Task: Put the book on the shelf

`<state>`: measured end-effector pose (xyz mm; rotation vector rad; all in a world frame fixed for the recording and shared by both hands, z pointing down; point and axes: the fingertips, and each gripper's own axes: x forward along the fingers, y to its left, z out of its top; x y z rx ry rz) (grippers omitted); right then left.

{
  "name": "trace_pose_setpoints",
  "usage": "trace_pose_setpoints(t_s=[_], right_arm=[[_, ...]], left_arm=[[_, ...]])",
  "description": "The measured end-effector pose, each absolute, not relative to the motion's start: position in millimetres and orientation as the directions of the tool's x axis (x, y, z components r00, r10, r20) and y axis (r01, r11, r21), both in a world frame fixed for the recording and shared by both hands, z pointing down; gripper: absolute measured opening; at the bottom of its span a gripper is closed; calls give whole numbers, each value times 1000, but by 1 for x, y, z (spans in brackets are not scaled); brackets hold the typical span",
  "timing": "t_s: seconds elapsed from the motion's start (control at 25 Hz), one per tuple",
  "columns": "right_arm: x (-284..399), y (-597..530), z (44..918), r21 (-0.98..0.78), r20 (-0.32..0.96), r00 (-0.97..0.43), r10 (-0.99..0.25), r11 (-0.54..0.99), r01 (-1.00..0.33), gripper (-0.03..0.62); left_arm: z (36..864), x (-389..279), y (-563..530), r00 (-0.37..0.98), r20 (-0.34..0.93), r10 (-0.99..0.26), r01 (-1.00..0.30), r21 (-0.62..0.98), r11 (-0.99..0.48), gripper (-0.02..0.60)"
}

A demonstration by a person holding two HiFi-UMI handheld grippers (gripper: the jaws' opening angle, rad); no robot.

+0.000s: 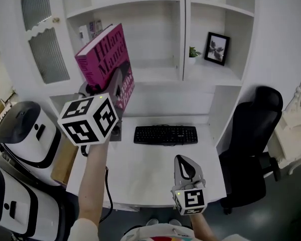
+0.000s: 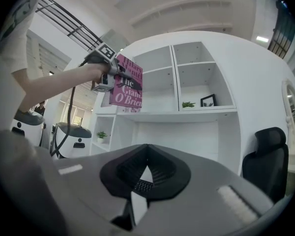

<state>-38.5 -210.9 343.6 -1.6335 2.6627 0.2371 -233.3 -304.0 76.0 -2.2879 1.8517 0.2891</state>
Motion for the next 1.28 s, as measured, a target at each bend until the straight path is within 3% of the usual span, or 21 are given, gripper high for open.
trace_pose_setpoints(t_s=[0.76, 1.28], right_arm=[[6, -224, 356, 108, -49, -364, -930, 358, -928, 3], [25, -238, 366, 105, -18, -291, -957, 287, -952, 3]], left_arm=[[62, -241, -470, 128, -51, -990, -991, 27, -130, 147], [67, -254, -538, 90, -48, -995, -995, 33, -92, 149]])
